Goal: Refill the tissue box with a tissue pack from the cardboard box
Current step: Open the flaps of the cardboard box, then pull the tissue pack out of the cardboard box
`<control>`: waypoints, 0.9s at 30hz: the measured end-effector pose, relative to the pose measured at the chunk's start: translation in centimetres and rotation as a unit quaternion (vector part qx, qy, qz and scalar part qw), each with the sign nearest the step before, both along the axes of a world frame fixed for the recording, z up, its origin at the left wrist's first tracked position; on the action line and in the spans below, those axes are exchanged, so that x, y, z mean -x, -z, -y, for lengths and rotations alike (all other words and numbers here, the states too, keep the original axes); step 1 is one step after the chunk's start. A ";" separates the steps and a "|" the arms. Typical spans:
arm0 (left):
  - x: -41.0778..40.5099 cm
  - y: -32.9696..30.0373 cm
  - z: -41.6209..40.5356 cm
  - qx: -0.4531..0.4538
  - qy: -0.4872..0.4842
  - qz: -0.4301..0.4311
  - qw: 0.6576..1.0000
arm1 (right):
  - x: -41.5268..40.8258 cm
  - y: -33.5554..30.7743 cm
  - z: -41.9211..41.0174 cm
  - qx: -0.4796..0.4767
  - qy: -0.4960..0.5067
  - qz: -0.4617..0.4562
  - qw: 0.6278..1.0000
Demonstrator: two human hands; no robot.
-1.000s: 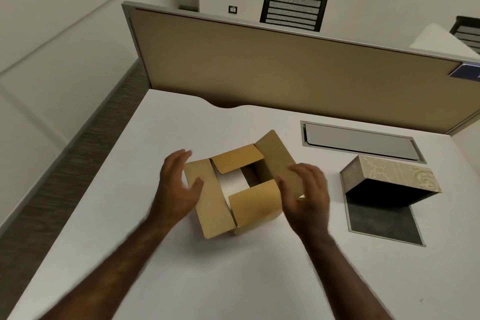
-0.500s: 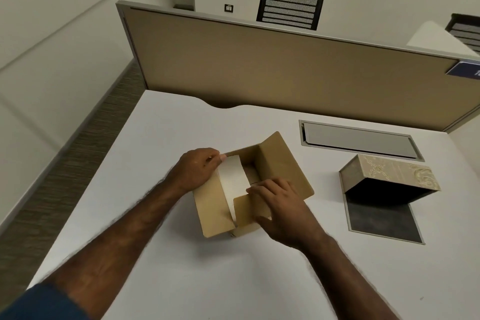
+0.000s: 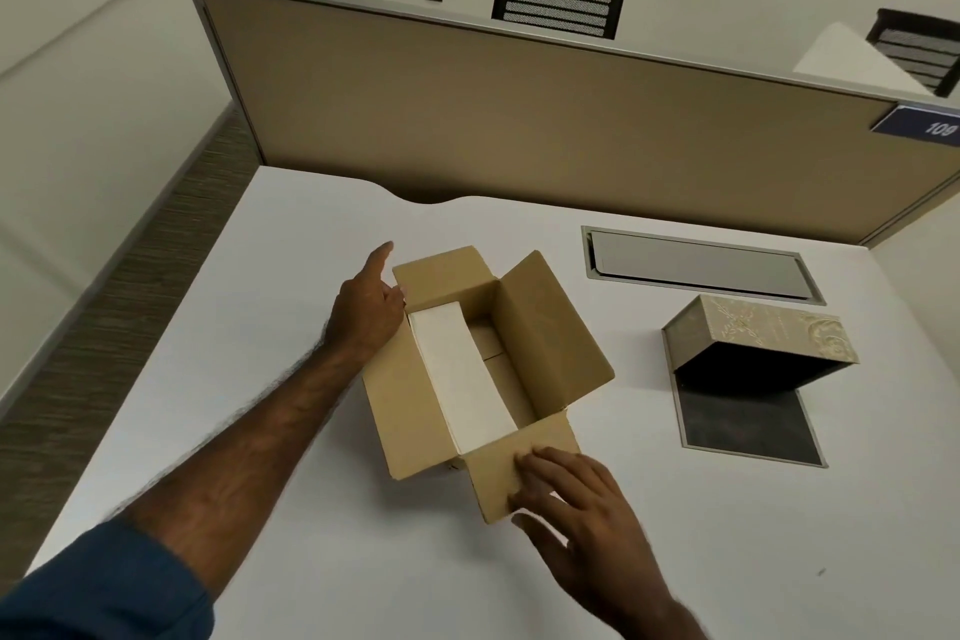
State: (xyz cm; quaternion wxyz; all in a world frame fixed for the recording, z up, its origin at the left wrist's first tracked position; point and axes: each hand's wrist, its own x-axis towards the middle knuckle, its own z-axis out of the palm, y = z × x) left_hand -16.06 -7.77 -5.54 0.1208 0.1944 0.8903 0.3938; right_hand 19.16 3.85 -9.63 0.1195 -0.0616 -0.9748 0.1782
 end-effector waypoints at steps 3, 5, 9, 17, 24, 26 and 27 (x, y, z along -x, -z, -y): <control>0.1 0.7 0.0 0.003 0.019 0.007 1.000 | 0.4 -0.4 0.5 0.003 0.016 0.038 0.999; 0.0 0.9 0.3 -0.003 0.033 -0.005 0.999 | 1.2 -1.5 0.5 0.028 0.039 0.040 0.998; -0.8 0.4 1.2 0.012 0.026 -0.121 0.992 | 4.8 -5.7 -0.2 0.236 0.189 0.021 0.953; -5.1 1.6 2.9 0.122 0.110 -0.243 0.956 | 16.5 -7.4 -3.7 0.405 0.194 0.179 0.875; -6.2 3.4 4.4 0.118 0.096 -0.197 0.969 | 21.0 -3.6 -3.4 0.445 0.250 0.290 0.810; -6.3 3.4 4.5 0.106 0.089 -0.196 0.971 | 21.4 -2.3 -3.4 0.436 0.272 0.305 0.802; -6.3 3.3 4.6 0.102 0.087 -0.195 0.972 | 21.6 -1.8 -3.5 0.435 0.280 0.304 0.800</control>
